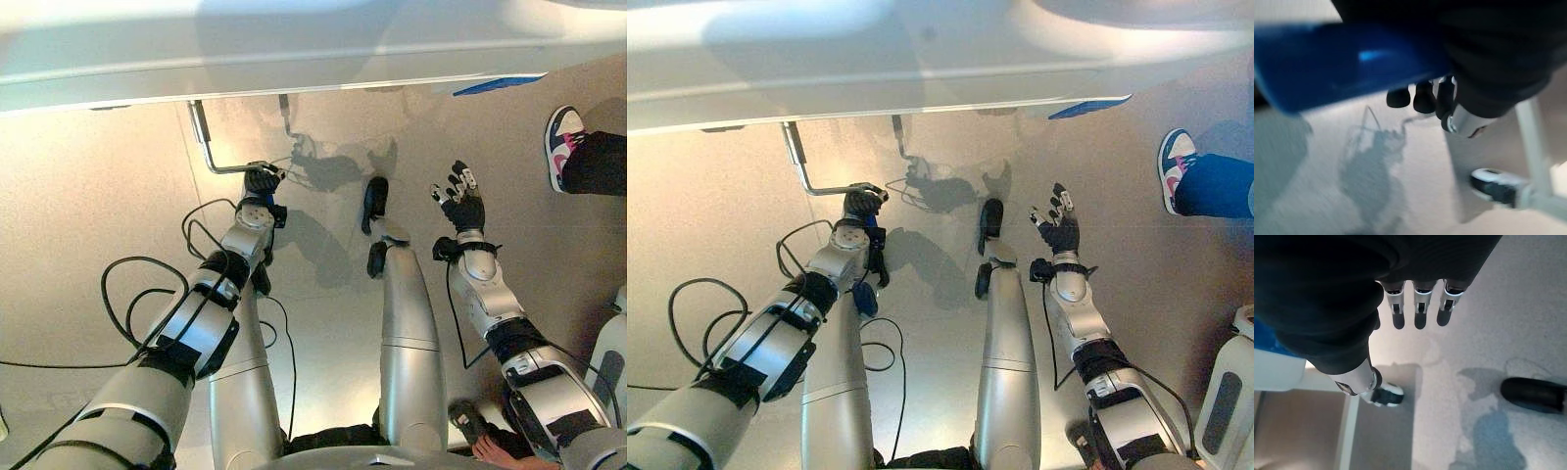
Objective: Raise the hospital bed
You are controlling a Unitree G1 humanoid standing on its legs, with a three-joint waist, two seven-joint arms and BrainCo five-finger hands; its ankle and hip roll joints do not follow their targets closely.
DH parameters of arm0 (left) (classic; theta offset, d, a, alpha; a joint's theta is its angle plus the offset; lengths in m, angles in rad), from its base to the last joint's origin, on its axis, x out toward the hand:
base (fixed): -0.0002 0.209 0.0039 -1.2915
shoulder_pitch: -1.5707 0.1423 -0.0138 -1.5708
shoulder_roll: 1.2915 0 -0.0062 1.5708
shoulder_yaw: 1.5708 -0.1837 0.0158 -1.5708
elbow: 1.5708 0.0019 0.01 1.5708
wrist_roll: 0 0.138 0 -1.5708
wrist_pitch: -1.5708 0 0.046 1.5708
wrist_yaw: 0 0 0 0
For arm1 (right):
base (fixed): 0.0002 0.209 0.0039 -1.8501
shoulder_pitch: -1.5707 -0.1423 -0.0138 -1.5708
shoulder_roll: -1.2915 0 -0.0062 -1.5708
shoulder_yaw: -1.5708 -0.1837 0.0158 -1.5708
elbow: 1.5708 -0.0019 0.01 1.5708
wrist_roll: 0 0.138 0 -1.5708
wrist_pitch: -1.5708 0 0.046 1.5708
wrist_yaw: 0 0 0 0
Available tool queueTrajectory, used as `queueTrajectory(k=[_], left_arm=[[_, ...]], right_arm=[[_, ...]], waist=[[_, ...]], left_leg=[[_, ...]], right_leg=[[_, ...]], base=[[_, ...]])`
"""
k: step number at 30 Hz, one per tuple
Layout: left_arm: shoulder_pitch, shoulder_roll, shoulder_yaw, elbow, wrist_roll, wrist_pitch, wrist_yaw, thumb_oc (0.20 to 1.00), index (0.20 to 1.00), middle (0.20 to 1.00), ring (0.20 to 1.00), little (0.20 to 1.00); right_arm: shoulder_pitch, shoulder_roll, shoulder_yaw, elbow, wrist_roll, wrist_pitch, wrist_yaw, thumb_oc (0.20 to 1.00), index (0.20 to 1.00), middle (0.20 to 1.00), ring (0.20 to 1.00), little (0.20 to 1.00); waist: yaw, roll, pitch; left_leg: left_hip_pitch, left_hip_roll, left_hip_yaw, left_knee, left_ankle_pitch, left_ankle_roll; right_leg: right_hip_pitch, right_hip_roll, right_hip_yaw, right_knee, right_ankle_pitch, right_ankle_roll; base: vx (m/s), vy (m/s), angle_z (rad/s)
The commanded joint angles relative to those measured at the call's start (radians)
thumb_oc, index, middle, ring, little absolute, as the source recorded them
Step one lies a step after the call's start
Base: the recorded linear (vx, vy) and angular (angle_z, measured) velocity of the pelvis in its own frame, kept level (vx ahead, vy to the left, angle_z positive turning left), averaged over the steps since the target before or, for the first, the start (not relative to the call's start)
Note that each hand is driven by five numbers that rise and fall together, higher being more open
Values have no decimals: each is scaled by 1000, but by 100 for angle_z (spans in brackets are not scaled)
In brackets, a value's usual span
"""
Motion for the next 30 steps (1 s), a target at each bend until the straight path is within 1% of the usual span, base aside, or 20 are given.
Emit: queueTrajectory(k=[1,2,6,7,8,9,10,11,13,17,18,19,22,23,25,26,30], left_arm=[[10,-238,-128,-175,-133,-69,-146,200,200,200,200,200],[11,-237,-129,-177,-133,-68,-146,200,200,200,200,200],[46,-213,-168,-310,-207,-74,-178,200,200,200,200,200],[65,-193,-179,-375,-236,-80,-186,200,200,200,200,200],[68,-191,-180,-379,-237,-79,-185,200,200,200,200,200],[79,-178,-188,-429,-261,-81,-201,200,200,200,200,200],[79,-178,-188,-429,-261,-80,-201,200,200,200,200,200],[103,-157,-199,-507,-296,-88,-209,200,200,200,200,200],[124,-131,-204,-587,-335,-90,-221,200,200,200,200,200],[190,-35,-197,-786,-432,-95,-264,200,200,200,200,200],[230,25,-180,-885,-498,-96,-290,200,200,200,200,200],[232,28,-180,-889,-499,-95,-290,200,200,200,200,200],[299,109,-142,-1011,-591,-95,-333,200,200,200,200,200],[344,144,-123,-1073,-648,-89,-364,200,200,200,200,200],[366,164,-112,-1100,-664,-95,-372,200,200,200,200,200],[404,207,-90,-1154,-675,-103,-392,200,200,200,200,200],[460,248,-49,-1206,-701,-116,-416,200,200,200,200,200]], right_arm=[[15,-44,-29,-41,29,-38,-41,1000,1000,1000,1000,1000],[15,-43,-29,-41,29,-38,-41,1000,1000,1000,1000,1000],[26,-49,-47,-40,25,-35,-45,1000,1000,1000,1000,1000],[35,-51,-57,-49,18,-33,-47,1000,1000,1000,1000,1000],[36,-50,-58,-50,17,-32,-47,1000,1000,1000,1000,1000],[44,-53,-66,-49,12,-30,-49,1000,1000,1000,1000,1000],[44,-52,-67,-49,12,-30,-49,1000,1000,1000,1000,1000],[58,-51,-76,-54,1,-26,-50,1000,1000,1000,1000,1000],[66,-52,-87,-54,-6,-23,-48,1000,1000,1000,1000,1000],[99,-57,-114,-66,-26,-18,-40,1000,1000,1000,1000,1000],[112,-61,-128,-63,-34,-12,-32,1000,1000,1000,1000,1000],[112,-60,-128,-63,-34,-12,-32,1000,1000,1000,1000,1000],[130,-60,-139,-57,-46,-12,-20,1000,1000,1000,1000,1000],[141,-58,-144,-53,-49,-13,-4,1000,1000,1000,1000,1000],[146,-58,-146,-52,-52,-12,0,1000,1000,1000,1000,1000],[161,-60,-153,-53,-55,-13,12,1000,1000,1000,1000,1000],[178,-66,-161,-52,-61,-18,31,1000,1000,1000,1000,1000]], waist=[[-15,27,-24],[-15,27,-24],[-7,39,-24],[-2,45,-24],[-1,45,-24],[4,50,-24],[4,50,-24],[11,58,-24],[18,66,-24],[35,84,-24],[44,94,-24],[44,93,-24],[55,104,-24],[62,109,-24],[64,110,-24],[72,115,-24],[81,121,-24]], left_leg=[[15,13,-66,-100,108,-13],[15,13,-67,-101,108,-13],[22,8,-66,-110,107,-11],[22,7,-67,-112,107,-10],[22,7,-68,-112,107,-10],[23,4,-68,-114,107,-9],[23,4,-68,-114,107,-9],[22,2,-67,-114,107,-7],[24,-2,-67,-118,107,-6],[28,-9,-69,-129,110,-4],[32,-12,-69,-135,111,-3],[33,-12,-69,-135,111,-3],[38,-18,-71,-140,112,-3],[41,-19,-71,-142,112,-4],[43,-20,-71,-142,112,-4],[47,-21,-72,-145,114,-5],[57,-25,-75,-147,116,-6]], right_leg=[[-20,12,-3,121,-38,23],[-19,12,-3,120,-38,23],[-13,8,-7,115,-41,22],[-13,6,-8,114,-42,22],[-12,6,-8,114,-42,22],[-11,4,-10,113,-44,21],[-11,4,-10,113,-44,21],[-10,-1,-12,115,-45,22],[-10,-3,-13,113,-45,22],[-2,-10,-16,103,-45,22],[1,-15,-18,100,-46,23],[2,-15,-19,100,-45,23],[9,-17,-18,99,-47,22],[14,-19,-20,98,-48,22],[17,-20,-21,97,-48,22],[21,-24,-21,97,-47,22],[33,-29,-22,93,-45,23]], base=[[0,0,0],[0,0,0],[0,0,0],[0,0,0],[0,0,0],[0,0,0],[0,0,0],[0,0,0],[0,0,0],[3,5,2],[0,0,0],[0,0,0],[0,0,0],[0,0,0],[0,0,0],[0,0,0],[1,21,4]])
